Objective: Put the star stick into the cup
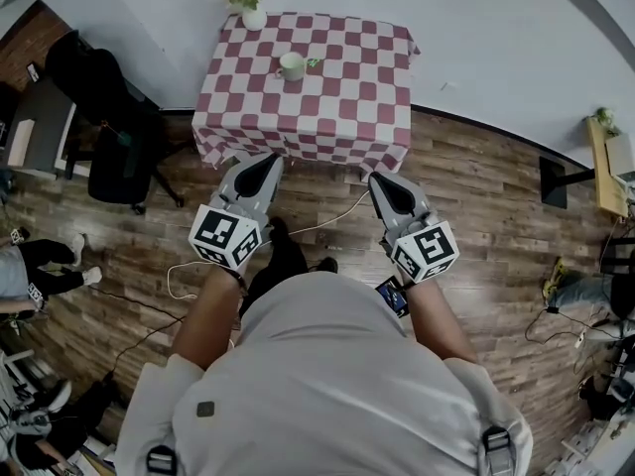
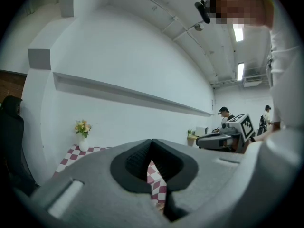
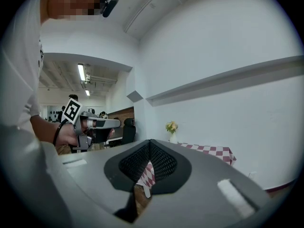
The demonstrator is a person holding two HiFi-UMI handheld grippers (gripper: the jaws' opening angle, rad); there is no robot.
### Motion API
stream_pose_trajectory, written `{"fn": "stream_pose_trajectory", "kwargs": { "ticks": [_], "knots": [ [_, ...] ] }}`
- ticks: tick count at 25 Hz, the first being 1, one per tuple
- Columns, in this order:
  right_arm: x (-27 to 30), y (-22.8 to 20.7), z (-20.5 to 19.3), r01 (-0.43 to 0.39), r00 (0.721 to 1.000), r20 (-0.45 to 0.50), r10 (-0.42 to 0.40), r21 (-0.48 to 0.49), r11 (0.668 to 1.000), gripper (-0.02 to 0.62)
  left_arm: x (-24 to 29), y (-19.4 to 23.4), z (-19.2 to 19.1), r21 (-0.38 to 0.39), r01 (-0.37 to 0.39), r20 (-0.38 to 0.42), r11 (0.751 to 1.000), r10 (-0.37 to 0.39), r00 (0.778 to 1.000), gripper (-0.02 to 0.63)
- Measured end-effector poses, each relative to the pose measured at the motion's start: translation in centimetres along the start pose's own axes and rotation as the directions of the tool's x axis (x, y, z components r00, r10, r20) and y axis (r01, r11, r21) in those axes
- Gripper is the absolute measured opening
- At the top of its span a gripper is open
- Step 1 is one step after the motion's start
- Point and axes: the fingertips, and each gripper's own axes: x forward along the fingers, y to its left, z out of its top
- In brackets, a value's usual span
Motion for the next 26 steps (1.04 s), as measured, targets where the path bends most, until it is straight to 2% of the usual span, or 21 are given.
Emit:
{"fn": "stream_pose_trajectory", "kwargs": {
  "ticks": [26],
  "knots": [
    [-0.7, 2.9, 1.7, -0.037, 0.999, 0.034, 0.038, -0.025, 0.999, 0.009, -2.5, -1.9, -0.1, 0.014, 0.008, 0.002, 1.000, -0.008, 1.000, 0.003]
  ]
}}
